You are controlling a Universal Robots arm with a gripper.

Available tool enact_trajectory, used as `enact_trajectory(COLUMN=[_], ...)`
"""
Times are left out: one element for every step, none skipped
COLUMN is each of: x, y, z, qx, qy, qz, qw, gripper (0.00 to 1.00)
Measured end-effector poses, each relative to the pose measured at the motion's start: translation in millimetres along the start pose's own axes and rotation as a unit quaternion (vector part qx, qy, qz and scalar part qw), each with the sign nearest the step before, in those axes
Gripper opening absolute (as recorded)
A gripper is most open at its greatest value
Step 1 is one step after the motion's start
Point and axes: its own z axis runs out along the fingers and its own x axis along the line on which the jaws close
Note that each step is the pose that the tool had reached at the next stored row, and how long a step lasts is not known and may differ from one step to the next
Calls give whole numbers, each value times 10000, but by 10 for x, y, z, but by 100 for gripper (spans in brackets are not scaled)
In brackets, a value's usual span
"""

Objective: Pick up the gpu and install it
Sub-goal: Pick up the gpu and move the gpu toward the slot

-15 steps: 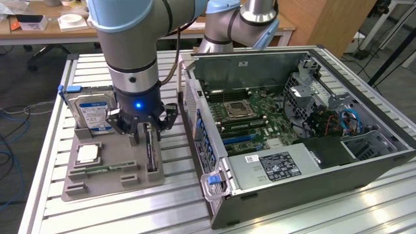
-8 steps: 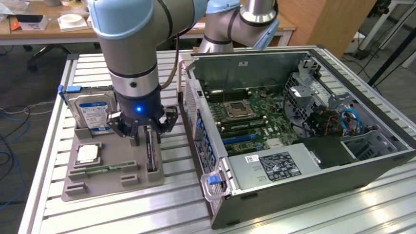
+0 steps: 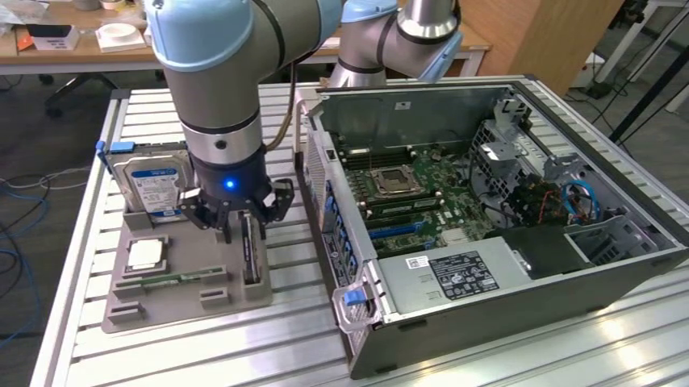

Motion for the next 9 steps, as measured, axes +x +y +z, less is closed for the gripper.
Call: enact_trajectory(x=[0, 1, 1, 1, 1, 0, 0, 1, 1], y=[0, -1, -1, -1, -1, -1, -1, -1, -1], z=[6, 10, 10, 10, 10, 11, 11, 11, 11], qx=[0, 1, 1, 1, 1, 1, 0, 0, 1], qy=[0, 1, 1, 1, 1, 1, 1, 0, 0], qz=[0, 0, 0, 0, 0, 0, 0, 0, 0], qw=[10000, 10000, 10000, 10000, 10000, 10000, 10000, 10000, 10000], gripper=[53, 53, 53, 53, 53, 53, 53, 53, 52])
